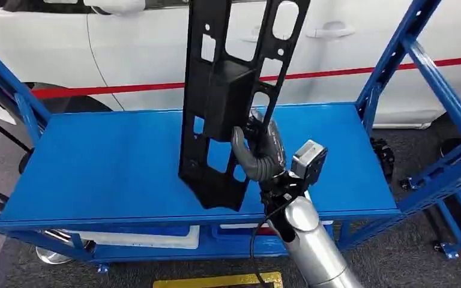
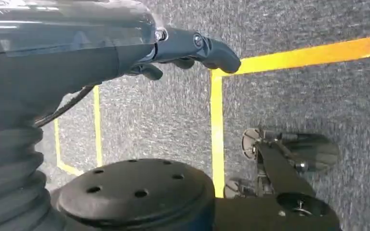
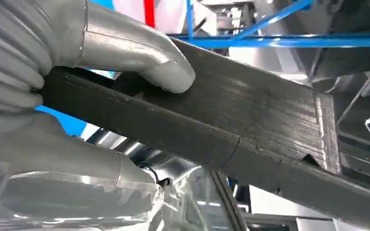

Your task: Take the parts from the cabinet and place them on the table.

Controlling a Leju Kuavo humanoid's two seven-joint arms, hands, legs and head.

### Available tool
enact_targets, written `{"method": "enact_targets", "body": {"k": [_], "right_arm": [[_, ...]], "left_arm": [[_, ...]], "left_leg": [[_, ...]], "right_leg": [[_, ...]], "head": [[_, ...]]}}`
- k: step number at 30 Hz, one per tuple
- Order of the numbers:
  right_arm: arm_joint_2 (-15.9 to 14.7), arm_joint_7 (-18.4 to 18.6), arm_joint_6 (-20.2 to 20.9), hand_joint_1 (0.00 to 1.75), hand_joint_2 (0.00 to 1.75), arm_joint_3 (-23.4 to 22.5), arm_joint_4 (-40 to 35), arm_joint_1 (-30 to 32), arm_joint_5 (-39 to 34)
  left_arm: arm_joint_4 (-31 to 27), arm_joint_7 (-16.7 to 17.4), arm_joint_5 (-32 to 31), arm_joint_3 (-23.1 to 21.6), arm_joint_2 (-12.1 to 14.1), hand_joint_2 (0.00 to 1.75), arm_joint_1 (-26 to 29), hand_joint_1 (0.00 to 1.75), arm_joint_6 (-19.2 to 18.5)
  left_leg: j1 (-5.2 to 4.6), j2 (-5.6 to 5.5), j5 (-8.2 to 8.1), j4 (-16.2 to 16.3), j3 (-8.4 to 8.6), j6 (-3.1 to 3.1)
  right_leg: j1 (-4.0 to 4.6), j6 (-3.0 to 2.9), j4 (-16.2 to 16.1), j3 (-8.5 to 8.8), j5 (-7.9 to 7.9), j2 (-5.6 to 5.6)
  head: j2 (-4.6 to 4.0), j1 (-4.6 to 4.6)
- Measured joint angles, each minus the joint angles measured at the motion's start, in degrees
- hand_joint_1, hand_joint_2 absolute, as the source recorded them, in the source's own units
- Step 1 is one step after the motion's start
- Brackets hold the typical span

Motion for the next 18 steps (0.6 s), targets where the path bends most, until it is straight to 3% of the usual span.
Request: {"method": "enact_targets", "body": {"k": [1, 2, 4, 5, 6, 7, 8, 10, 11, 12, 13, 15, 16, 17, 18], "right_arm": [[0.0, -0.2, 0.5, 1.71, 1.75, 0.0, 0.0, 0.3, -0.7], [0.0, -0.4, 0.9, 1.71, 1.75, 0.0, 0.0, 0.5, -1.2], [0.2, -1.2, 2.0, 1.71, 1.75, 0.0, 0.0, 0.7, -2.4], [0.2, -1.9, 1.9, 1.71, 1.75, 0.0, 0.0, 0.9, -2.4], [0.3, -2.7, 1.4, 1.71, 1.75, 0.0, 0.1, 1.2, -2.1], [0.3, -3.3, 0.9, 1.71, 1.75, 0.0, 0.2, 1.4, -1.6], [0.3, -3.5, 0.7, 1.71, 1.75, 0.0, 0.4, 1.5, -1.0], [0.3, -3.8, 1.5, 1.71, 1.75, 0.0, 0.6, 1.6, -1.2], [0.3, -3.9, 1.8, 1.71, 1.75, 0.0, 0.7, 1.6, -1.3], [0.3, -3.9, 2.3, 1.71, 1.75, 0.0, 0.7, 1.7, -1.5], [0.3, -3.9, 2.5, 1.71, 1.75, 0.0, 0.8, 2.0, -1.5], [0.3, -3.9, 2.6, 1.71, 1.75, 0.0, 1.2, 2.9, -1.2], [0.3, -3.9, 2.6, 1.71, 1.75, 0.0, 1.4, 3.7, -1.2], [0.2, -3.9, 2.6, 1.71, 1.75, 0.0, 1.6, 4.5, -1.2], [0.1, -3.8, 2.6, 1.71, 1.75, 0.0, 1.6, 5.0, -1.2]], "left_arm": [[0.0, 0.0, 0.0, 0.1, 0.0, 1.75, 0.0, 0.0, 0.0], [0.0, 0.0, 0.0, 0.2, 0.0, 1.75, 0.0, 0.0, 0.1], [0.0, 0.0, -0.2, 0.2, 0.0, 1.75, -0.3, 0.0, 0.2], [0.0, 0.0, -0.4, 0.2, 0.0, 1.75, -0.3, 0.0, 0.6], [0.0, -0.1, -1.0, 0.2, 0.0, 1.75, -0.4, 0.0, 1.1], [0.0, -0.1, -1.5, 0.2, 0.0, 1.75, -0.4, 0.0, 1.4], [0.0, -0.2, -1.9, 0.1, 0.0, 1.75, -0.3, 0.0, 1.5], [0.0, -0.3, -2.5, -0.2, 0.0, 1.75, -0.3, 0.0, 1.6], [0.0, -0.3, -2.6, -0.2, 0.0, 1.75, -0.2, 0.0, 1.6], [0.0, -0.2, -2.8, -0.3, 0.0, 1.75, -0.2, 0.0, 1.6], [0.0, -0.2, -3.0, -0.4, 0.0, 1.75, -0.2, 0.0, 1.6], [0.0, -0.3, -3.4, -0.6, 0.0, 1.75, -0.1, 0.0, 1.6], [0.0, -0.2, -3.8, -0.8, 0.0, 1.75, 0.1, 0.0, 1.6], [0.0, -0.2, -4.1, -1.1, -0.1, 1.75, 0.2, 0.0, 1.7], [0.0, -0.1, -4.4, -1.4, -0.1, 1.75, 0.2, 0.0, 1.9]], "left_leg": [[0.31, -0.02, -0.63, 0.6, -0.41, -0.34], [0.33, -0.01, -3.05, 1.7, -1.12, -0.54], [0.31, -0.02, -10.02, 8.8, -2.59, -0.68], [0.31, -0.02, -12.38, 12.5, -2.99, -0.66], [0.31, -0.02, -13.23, 15.7, -2.91, -0.58], [0.29, -0.02, -12.3, 16.5, -2.07, -0.4], [0.25, -0.02, -10.16, 15.3, -0.3, -0.15], [0.02, -0.03, -6.46, 8.3, 5.34, 0.48], [-0.15, -0.05, -6.35, 5.8, 7.27, 0.77], [-0.46, -0.77, -8.69, 0.9, 9.97, 1.44], [-0.68, -1.03, -9.64, -2.5, 11.68, 1.28], [-1.19, -0.84, -8.72, -2.4, 10.88, 1.85], [-0.74, -0.36, -7.37, -3.4, 10.5, 2.18], [-0.49, 0.36, -6.39, -3.8, 10.34, 2.3], [-0.51, 0.51, -5.76, -3.8, 9.55, 2.65]], "right_leg": [[-0.23, -0.82, -0.2, -0.49, 0.64, -0.28], [-0.14, -1.23, -0.2, -1.13, 1.17, -0.3], [0.05, -1.78, -0.1, -2.5, 2.33, -0.33], [0.24, -1.88, -0.1, -3.19, 2.89, -0.35], [0.44, -1.94, -0.1, -4.0, 3.5, -0.38], [0.6, -1.95, 0.0, -4.8, 4.08, -0.4], [0.72, -1.95, 0.1, -5.67, 4.69, -0.39], [0.86, -1.81, 0.3, -7.18, 5.86, -0.24], [0.86, -1.72, 0.3, -7.46, 6.16, -0.18], [0.83, -1.32, 0.2, -7.9, 6.76, 0.04], [0.53, -0.7, 0.0, -8.12, 7.69, 0.1], [0.2, -0.08, -0.8, -8.04, 9.04, 0.06], [0.53, 0.27, -1.1, -8.24, 9.46, 0.33], [0.31, 0.45, -0.6, -8.62, 7.71, 0.25], [0.27, 0.64, 1.2, -9.16, 4.22, 0.16]], "head": [[0.0, 0.0], [0.0, -0.09], [0.0, -0.13], [0.0, -0.13], [0.0, -0.11], [0.0, -0.11], [0.0, -0.13], [0.0, -0.13], [0.0, -0.13], [0.0, -0.11], [0.0, -0.09], [0.0, -0.15], [-0.02, -0.04], [0.0, -0.02], [0.0, 0.09]]}}
